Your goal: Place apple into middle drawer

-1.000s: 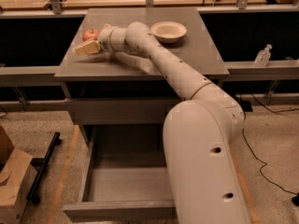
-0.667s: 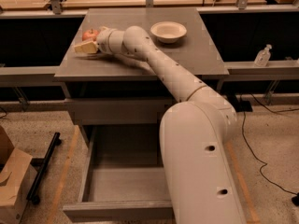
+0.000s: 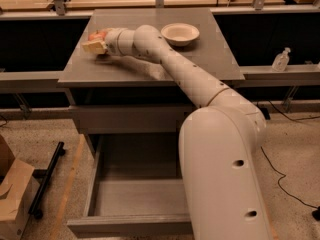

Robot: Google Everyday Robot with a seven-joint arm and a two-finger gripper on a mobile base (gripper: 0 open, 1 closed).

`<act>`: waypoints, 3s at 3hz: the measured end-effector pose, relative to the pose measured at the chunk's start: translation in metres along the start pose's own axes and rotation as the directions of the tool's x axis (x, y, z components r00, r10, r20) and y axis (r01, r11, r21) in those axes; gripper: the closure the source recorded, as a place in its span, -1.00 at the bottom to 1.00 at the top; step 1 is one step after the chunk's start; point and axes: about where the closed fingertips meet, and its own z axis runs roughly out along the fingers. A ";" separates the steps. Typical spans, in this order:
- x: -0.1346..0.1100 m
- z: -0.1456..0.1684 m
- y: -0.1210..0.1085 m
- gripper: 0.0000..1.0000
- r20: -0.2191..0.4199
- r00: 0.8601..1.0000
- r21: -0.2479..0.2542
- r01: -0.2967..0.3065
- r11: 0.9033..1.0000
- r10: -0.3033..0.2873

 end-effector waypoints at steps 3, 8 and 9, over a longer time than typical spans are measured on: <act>-0.009 -0.113 0.047 1.00 -0.122 0.991 -0.162 -0.067 0.984 0.047; 0.009 -0.215 0.126 1.00 -0.177 0.971 -0.322 -0.213 0.923 0.162; 0.049 -0.246 0.165 1.00 -0.225 0.956 -0.339 -0.258 0.905 0.188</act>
Offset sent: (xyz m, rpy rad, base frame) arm -0.1034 -0.0789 0.0318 -0.0921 0.1754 0.1299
